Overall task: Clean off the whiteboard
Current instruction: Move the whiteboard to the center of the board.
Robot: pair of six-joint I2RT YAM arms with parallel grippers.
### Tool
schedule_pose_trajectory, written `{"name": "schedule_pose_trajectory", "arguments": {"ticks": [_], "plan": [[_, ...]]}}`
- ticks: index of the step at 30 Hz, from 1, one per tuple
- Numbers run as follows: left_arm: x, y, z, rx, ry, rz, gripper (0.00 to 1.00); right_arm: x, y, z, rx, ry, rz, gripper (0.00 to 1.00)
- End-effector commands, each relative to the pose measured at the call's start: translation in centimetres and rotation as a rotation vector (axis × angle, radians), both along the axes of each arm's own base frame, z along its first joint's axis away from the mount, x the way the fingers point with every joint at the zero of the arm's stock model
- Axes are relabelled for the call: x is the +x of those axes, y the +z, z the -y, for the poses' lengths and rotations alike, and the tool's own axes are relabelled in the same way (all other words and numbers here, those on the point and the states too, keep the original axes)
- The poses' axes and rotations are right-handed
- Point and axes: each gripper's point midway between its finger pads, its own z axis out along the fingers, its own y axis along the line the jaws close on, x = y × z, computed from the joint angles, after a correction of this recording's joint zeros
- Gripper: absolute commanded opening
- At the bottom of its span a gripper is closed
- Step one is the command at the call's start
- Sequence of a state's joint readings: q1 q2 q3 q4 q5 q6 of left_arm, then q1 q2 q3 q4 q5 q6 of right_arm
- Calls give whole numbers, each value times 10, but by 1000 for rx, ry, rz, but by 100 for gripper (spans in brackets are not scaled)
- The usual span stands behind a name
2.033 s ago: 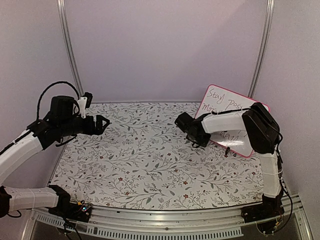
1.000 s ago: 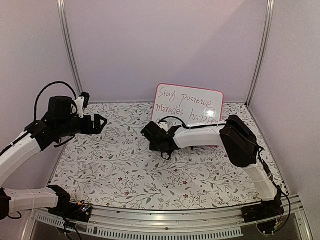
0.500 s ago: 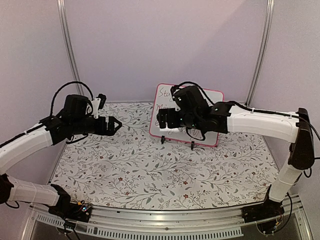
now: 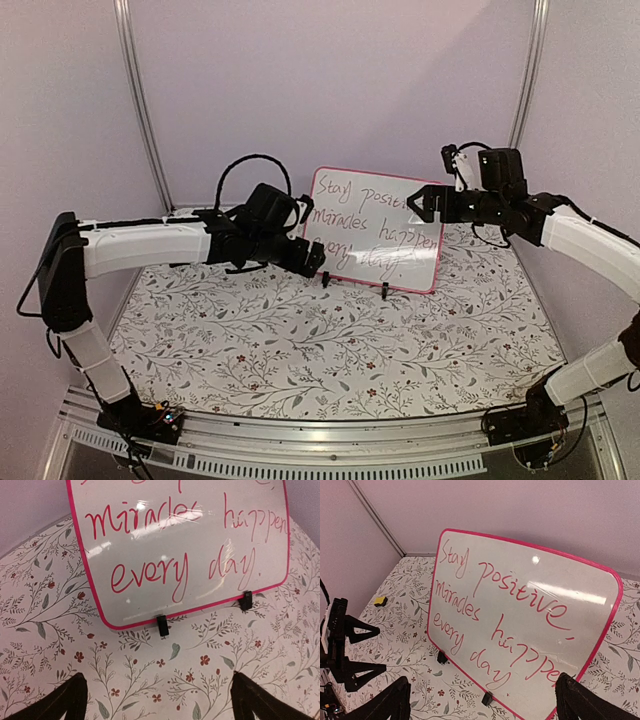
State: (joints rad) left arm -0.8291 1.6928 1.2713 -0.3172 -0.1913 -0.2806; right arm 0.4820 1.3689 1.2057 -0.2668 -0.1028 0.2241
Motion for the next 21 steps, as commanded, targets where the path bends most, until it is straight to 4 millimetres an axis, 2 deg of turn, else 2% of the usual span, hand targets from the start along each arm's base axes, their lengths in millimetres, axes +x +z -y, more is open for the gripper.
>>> {"name": "schedule_pose_trajectory", "arguments": {"ticks": [1,5,10,15,21], "plan": [[26,4,19,-30,28,51,100,-4,-22,25,93,28,-53,99],[31,-5,29,-79,9,47,100,-4,-34,45,36,-37,-29,99],[32,-39,20,-97,66,-21,97,5,-32,82,97,-196,2,99],[33,-85,8,-55,185,-78,91,-5,-18,91,252,-257,87,99],[40,-105,19,-85,234,-85,84,-12,-15,94,300,-279,83,96]]}}
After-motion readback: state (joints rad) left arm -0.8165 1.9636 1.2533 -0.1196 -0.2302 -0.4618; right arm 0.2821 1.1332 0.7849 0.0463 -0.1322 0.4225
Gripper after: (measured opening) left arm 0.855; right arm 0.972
